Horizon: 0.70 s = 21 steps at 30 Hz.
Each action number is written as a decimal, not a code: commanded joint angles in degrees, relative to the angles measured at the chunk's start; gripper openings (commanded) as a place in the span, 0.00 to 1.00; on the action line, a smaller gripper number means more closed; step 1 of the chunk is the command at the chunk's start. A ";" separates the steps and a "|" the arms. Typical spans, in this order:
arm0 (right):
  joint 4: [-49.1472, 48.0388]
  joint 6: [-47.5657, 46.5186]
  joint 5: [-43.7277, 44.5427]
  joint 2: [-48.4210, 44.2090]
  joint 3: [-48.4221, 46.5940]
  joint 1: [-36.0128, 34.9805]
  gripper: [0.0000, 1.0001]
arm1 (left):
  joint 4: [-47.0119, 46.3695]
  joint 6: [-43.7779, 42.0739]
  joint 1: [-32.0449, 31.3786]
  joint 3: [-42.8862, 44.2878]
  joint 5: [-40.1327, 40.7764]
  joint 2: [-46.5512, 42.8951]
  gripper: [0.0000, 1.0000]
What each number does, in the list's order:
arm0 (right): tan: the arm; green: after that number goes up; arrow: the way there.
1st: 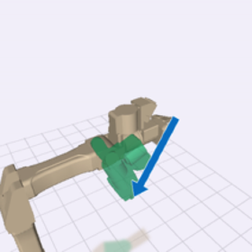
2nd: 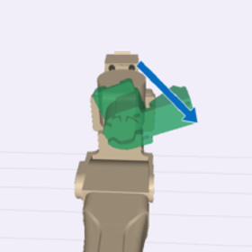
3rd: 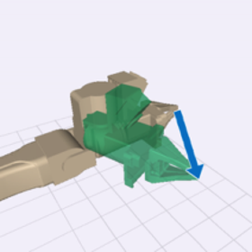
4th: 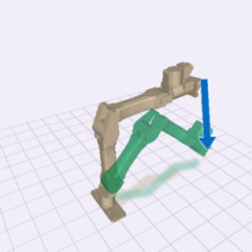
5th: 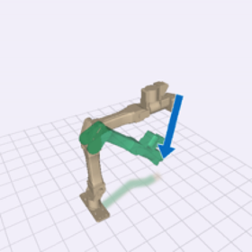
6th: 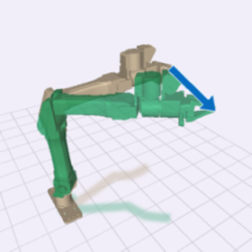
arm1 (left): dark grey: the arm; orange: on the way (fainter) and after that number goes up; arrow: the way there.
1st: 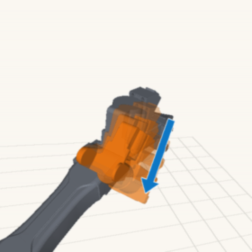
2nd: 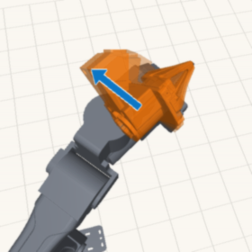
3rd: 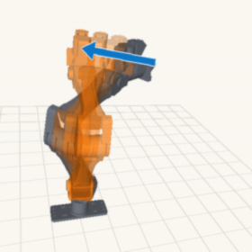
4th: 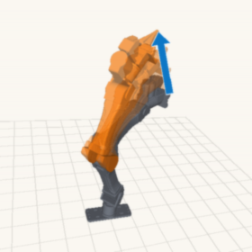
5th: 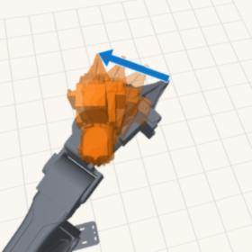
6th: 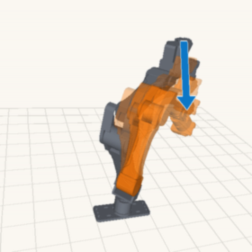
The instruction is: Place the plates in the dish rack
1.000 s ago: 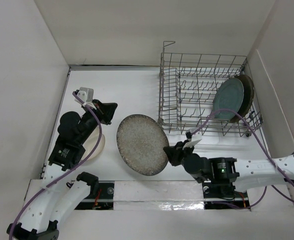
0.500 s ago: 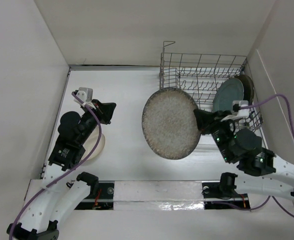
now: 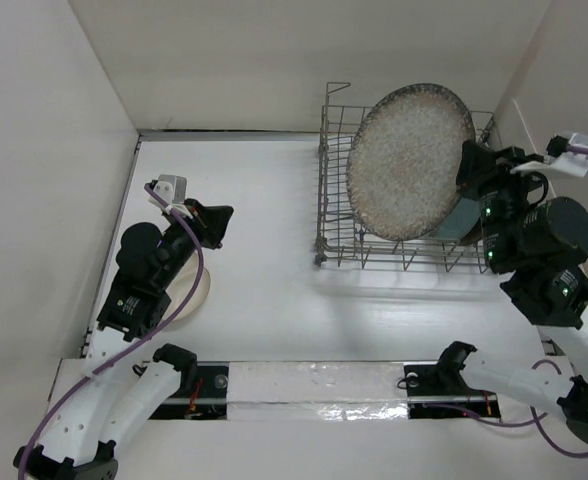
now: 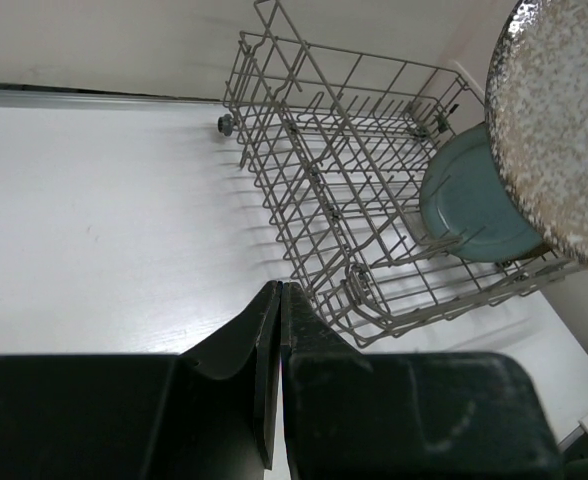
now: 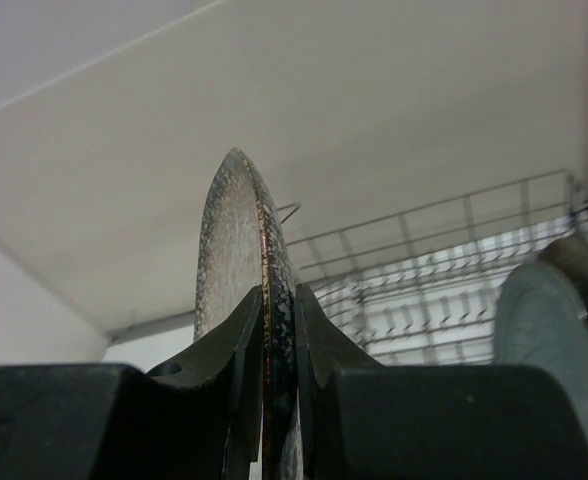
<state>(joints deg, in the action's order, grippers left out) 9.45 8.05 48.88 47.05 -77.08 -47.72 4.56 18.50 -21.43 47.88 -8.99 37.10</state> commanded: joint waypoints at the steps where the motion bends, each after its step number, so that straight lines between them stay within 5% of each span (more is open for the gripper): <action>1: -13.76 -3.82 -3.26 3.30 -11.05 5.52 0.00 | -2.27 0.13 -0.37 0.81 -1.20 -0.19 0.00; 9: -11.92 -11.92 -13.18 11.57 -15.56 21.07 0.00 | -2.10 0.13 -0.89 0.81 -0.85 -0.36 0.00; 21: -7.98 -15.79 -40.61 15.26 -11.43 44.63 0.00 | -2.19 0.13 -2.47 0.90 -1.29 0.08 0.00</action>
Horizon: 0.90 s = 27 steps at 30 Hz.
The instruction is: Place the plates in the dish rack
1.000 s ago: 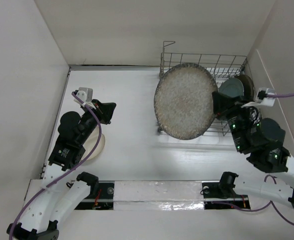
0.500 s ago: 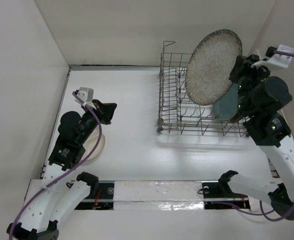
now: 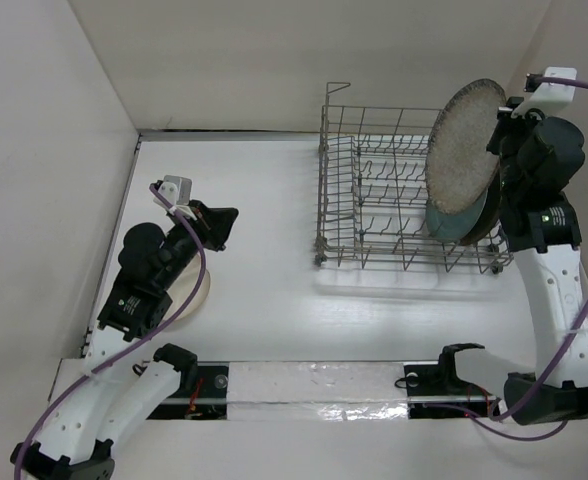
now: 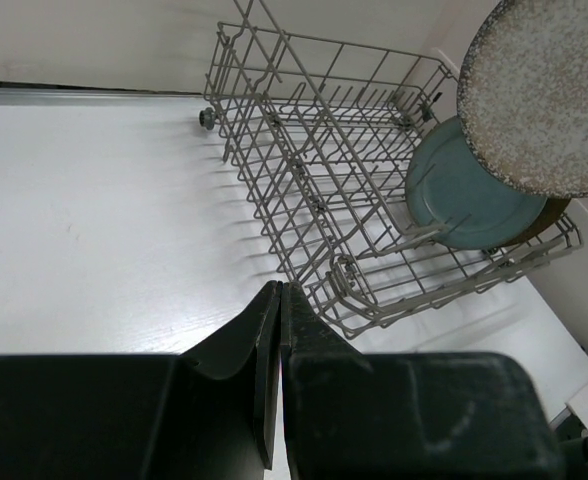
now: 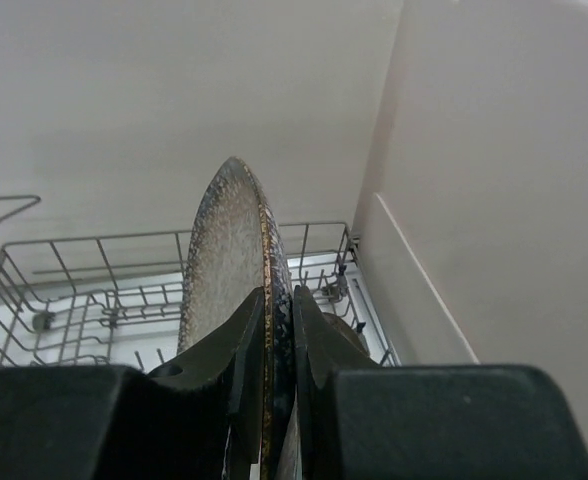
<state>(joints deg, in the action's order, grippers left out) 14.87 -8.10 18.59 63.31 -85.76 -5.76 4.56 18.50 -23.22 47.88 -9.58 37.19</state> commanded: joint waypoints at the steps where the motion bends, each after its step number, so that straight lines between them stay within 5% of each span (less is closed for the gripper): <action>1: -12.94 -0.25 -11.81 -0.47 -2.66 3.47 0.00 | -2.27 0.13 -0.68 0.81 -0.70 -0.10 0.00; 12: -12.67 -1.83 -18.15 2.70 3.04 4.70 0.00 | -2.10 0.13 -0.68 0.64 -1.05 -0.01 0.00; 27: -16.63 -1.92 -8.13 0.33 4.72 4.70 0.00 | -2.45 0.13 -0.68 0.55 -1.31 1.13 0.00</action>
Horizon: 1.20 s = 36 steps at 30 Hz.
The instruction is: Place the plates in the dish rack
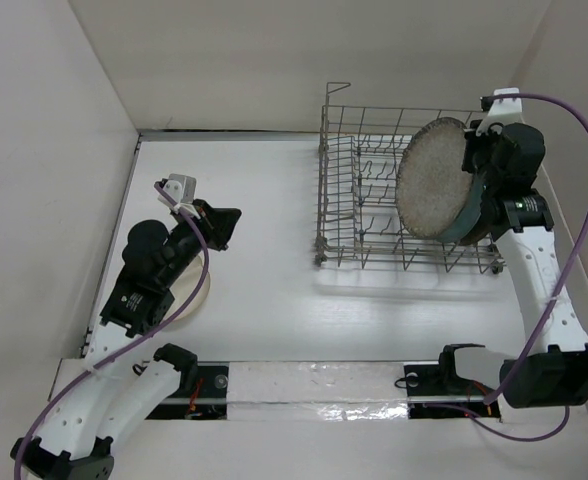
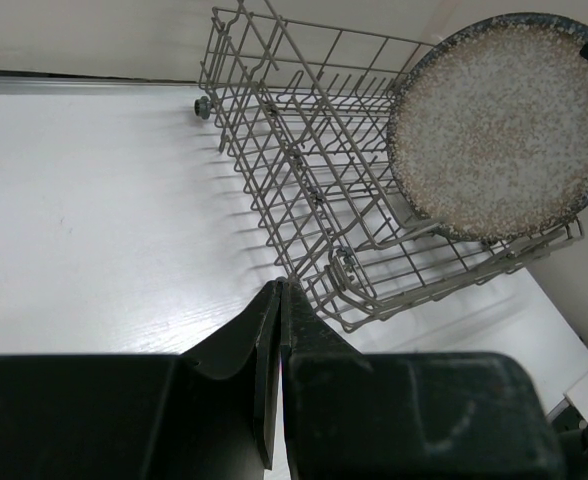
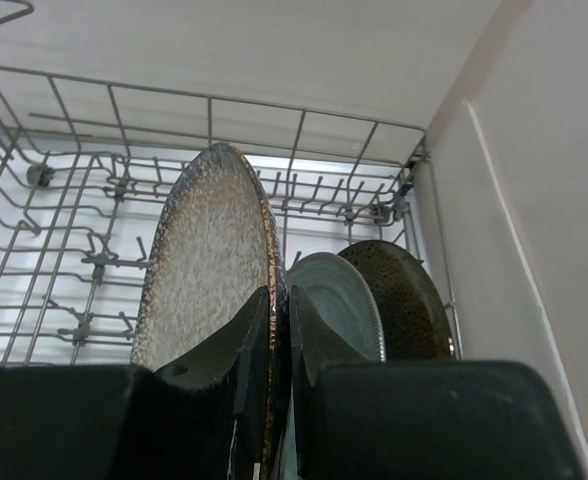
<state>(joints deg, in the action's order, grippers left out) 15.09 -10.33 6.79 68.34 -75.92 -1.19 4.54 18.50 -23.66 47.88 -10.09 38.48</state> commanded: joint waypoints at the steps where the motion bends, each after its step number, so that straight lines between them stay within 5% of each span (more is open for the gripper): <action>1: -16.85 0.31 3.76 -4.79 -5.29 0.14 0.00 | -2.43 0.13 -0.25 0.55 -0.81 0.02 0.00; 22: -15.53 -3.12 3.94 -2.33 -10.65 -0.39 0.00 | -2.43 0.04 -0.25 0.55 -0.72 0.72 0.00; 36: -16.94 -4.09 1.92 -1.01 -3.80 -0.39 0.00 | -2.43 -0.04 -0.25 0.46 -0.90 0.37 0.00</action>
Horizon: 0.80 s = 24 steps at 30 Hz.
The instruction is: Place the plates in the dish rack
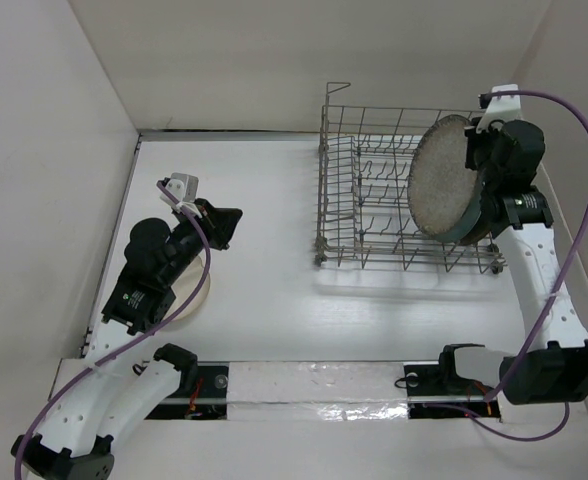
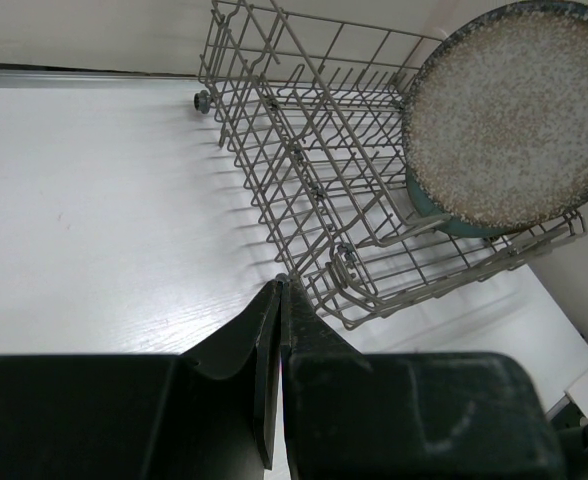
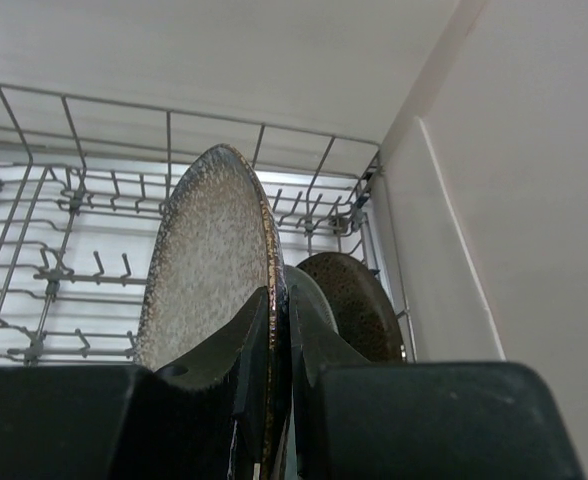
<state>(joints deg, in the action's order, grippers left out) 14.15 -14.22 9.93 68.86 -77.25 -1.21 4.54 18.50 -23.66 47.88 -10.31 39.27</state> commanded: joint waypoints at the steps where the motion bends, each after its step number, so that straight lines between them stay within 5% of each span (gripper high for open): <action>1: -16.00 -0.37 -1.23 -1.54 -2.38 -0.98 0.00 | -2.43 0.04 -0.25 0.46 -0.77 -0.51 0.00; 15: -19.68 -3.89 6.14 -1.18 4.39 -7.31 0.00 | -2.43 0.13 -0.25 0.29 -0.86 0.02 0.00; 24: -20.66 -1.43 5.71 -0.92 7.03 -7.84 0.17 | -2.51 0.13 -0.25 0.29 -0.59 0.55 0.02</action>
<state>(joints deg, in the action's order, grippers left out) 9.41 -17.34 15.22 70.15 -67.57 -8.36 4.54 18.50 -23.66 47.88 -10.48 39.92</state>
